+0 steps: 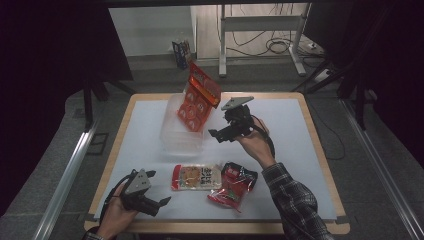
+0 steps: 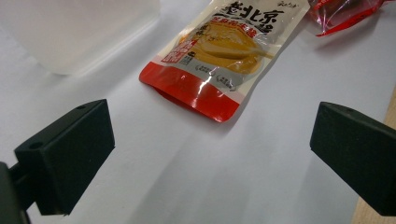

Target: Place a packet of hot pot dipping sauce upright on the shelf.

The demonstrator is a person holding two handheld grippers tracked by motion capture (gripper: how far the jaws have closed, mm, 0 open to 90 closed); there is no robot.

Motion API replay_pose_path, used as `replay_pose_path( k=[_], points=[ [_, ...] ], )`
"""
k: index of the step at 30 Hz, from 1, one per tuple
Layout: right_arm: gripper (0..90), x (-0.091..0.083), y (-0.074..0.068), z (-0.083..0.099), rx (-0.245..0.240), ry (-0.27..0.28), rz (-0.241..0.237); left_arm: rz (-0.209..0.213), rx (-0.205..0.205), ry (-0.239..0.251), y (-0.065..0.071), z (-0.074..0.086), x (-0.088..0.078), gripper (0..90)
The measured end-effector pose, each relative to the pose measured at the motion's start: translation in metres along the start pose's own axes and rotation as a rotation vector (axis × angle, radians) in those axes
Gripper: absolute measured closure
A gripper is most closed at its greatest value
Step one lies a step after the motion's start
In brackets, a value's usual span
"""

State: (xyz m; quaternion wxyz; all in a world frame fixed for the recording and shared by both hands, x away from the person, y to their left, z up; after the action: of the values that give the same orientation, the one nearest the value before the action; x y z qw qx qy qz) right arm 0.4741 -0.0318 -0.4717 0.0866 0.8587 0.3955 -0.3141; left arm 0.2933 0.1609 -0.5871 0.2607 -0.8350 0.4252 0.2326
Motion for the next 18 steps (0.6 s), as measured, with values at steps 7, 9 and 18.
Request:
replay_pose_path(
  k=[7, 9, 18],
  points=[
    [0.0, -0.010, 0.003, 0.025, 0.013, -0.006, 0.007, -0.007, 0.007, -0.020, 0.001, 0.001, 0.002, 0.0],
    [0.0, -0.012, 0.003, 0.031, 0.025, 0.003, 0.002, -0.005, 0.005, -0.027, 0.001, 0.002, 0.002, 0.0],
    [0.0, -0.015, 0.005, 0.058, 0.067, -0.034, -0.014, 0.006, -0.008, -0.044, 0.003, 0.002, 0.001, 0.0]
  ],
)
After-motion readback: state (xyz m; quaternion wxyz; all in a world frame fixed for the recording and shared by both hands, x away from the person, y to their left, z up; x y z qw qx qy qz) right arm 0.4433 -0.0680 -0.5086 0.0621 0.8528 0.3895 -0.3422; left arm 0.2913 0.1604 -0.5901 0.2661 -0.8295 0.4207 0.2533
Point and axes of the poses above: each handheld gripper's, and its own axes: x roughly forward along the jaws, z roughly out of its underside, y roughly to its right, the point moved 10 cm from there along x, roughly forward along the jaws, and after that the axes turned 13 degrees about x, right-handed, at the moved point
